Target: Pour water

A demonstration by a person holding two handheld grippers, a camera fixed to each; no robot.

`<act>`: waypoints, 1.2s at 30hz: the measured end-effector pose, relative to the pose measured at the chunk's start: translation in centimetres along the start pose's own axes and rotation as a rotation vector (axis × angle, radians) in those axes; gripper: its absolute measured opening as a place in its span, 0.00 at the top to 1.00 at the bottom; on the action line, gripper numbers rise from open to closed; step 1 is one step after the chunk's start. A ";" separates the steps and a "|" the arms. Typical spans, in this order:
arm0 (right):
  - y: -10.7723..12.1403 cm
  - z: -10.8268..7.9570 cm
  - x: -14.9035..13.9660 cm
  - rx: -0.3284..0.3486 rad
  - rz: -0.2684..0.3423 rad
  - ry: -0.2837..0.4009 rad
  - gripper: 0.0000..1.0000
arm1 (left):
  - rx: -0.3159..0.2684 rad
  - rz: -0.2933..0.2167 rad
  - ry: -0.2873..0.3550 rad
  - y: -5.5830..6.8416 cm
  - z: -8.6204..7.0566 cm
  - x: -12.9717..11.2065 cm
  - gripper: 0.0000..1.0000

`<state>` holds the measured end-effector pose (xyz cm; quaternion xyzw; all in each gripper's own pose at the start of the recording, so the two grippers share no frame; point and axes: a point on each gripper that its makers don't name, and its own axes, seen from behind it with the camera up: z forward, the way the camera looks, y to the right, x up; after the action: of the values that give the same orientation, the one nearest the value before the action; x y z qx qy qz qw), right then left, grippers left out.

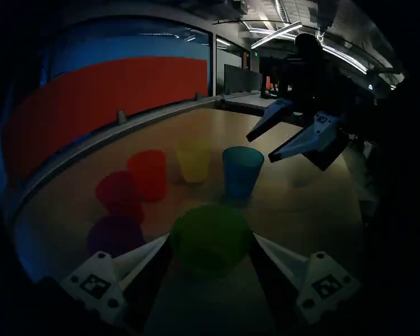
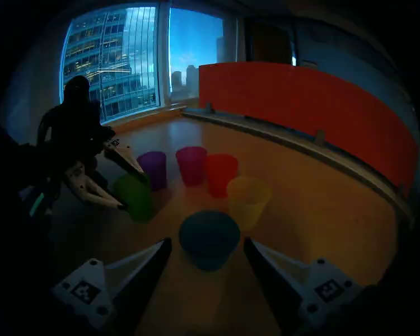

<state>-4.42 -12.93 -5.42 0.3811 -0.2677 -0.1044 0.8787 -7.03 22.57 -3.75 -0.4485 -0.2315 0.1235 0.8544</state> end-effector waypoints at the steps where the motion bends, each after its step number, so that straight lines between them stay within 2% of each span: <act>1: 0.0 0.1 -0.2 0.000 0.000 -0.004 0.00 | 0.001 0.000 0.001 0.0 -0.1 0.0 0.12; 17: 0.3 2.8 -1.6 -0.019 -0.028 -0.035 0.01 | 0.009 -0.008 0.008 -0.2 -0.6 0.2 0.11; 31: 0.6 5.0 -1.8 -0.021 -0.020 -0.034 0.01 | 0.005 -0.024 0.016 -0.4 -0.7 0.3 0.11; 36: 0.4 5.2 -1.8 -0.015 -0.025 -0.031 0.09 | 0.005 -0.030 0.020 -0.5 -0.7 0.4 0.11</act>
<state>-8.82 -15.17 -2.89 0.3761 -0.2755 -0.1232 0.8761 -6.40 22.00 -3.60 -0.4439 -0.2293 0.1067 0.8596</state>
